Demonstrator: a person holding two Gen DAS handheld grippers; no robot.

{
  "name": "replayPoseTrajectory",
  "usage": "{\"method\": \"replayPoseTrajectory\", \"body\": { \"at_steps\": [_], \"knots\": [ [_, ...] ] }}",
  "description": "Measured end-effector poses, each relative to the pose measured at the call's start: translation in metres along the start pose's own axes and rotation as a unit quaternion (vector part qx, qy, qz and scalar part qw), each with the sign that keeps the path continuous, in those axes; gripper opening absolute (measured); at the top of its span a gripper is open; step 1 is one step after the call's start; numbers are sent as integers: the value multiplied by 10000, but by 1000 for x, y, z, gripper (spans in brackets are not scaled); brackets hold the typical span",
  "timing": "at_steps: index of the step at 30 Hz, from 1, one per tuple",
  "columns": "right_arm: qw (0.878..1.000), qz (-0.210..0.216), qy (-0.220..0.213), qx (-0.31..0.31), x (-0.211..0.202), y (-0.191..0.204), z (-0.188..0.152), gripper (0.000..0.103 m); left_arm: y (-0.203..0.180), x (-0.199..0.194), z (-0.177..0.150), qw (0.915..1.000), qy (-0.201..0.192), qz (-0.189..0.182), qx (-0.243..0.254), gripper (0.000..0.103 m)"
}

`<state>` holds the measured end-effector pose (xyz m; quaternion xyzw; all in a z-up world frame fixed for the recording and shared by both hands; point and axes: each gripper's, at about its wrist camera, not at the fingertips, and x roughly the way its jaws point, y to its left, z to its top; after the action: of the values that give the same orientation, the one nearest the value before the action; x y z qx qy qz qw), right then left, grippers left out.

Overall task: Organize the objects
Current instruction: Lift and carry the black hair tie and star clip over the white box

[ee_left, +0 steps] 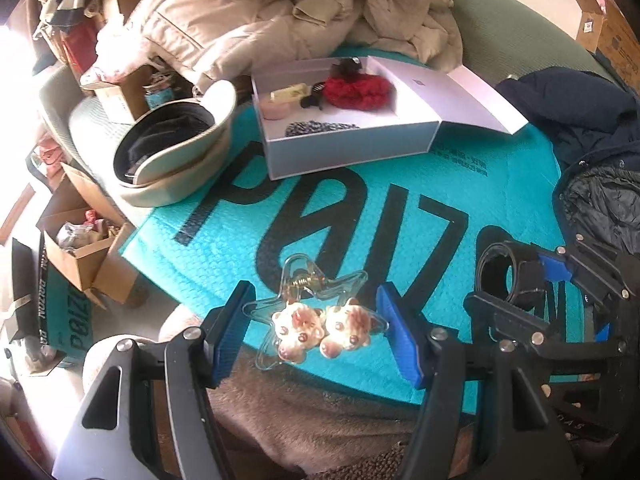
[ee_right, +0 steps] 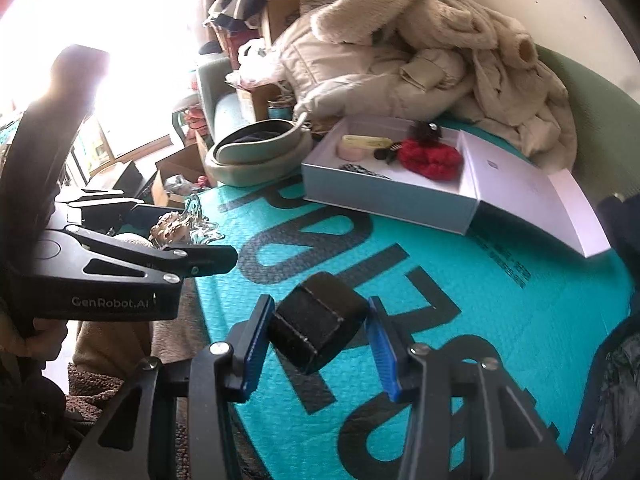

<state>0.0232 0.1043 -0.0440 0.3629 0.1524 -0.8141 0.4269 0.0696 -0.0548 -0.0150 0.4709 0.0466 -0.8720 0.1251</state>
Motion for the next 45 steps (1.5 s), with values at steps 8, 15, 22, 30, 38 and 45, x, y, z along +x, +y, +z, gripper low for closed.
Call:
{"method": "replayPoseTrajectory", "body": {
  "at_steps": [8,15,22,30,38,45],
  "knots": [
    [9997,210,-73,30,-11,8,13,47,6,-30,5,9995,-220,221,-16,62],
    [9997,133,-154,-107,-18,14,26,47,9,-40,17,9990,-294,333,26,62],
    [9998,70,-206,37,-12,3,43,47,15,-32,37,9994,-226,247,109,62],
    [9997,-35,-125,205,5,-19,62,47,20,-14,75,9990,-172,241,340,62],
    [9997,-58,-82,231,24,-40,84,47,23,14,111,9991,-96,184,377,62],
    [9995,-198,-224,-62,34,-51,118,47,28,33,140,9990,-80,190,385,62]
  ]
}}
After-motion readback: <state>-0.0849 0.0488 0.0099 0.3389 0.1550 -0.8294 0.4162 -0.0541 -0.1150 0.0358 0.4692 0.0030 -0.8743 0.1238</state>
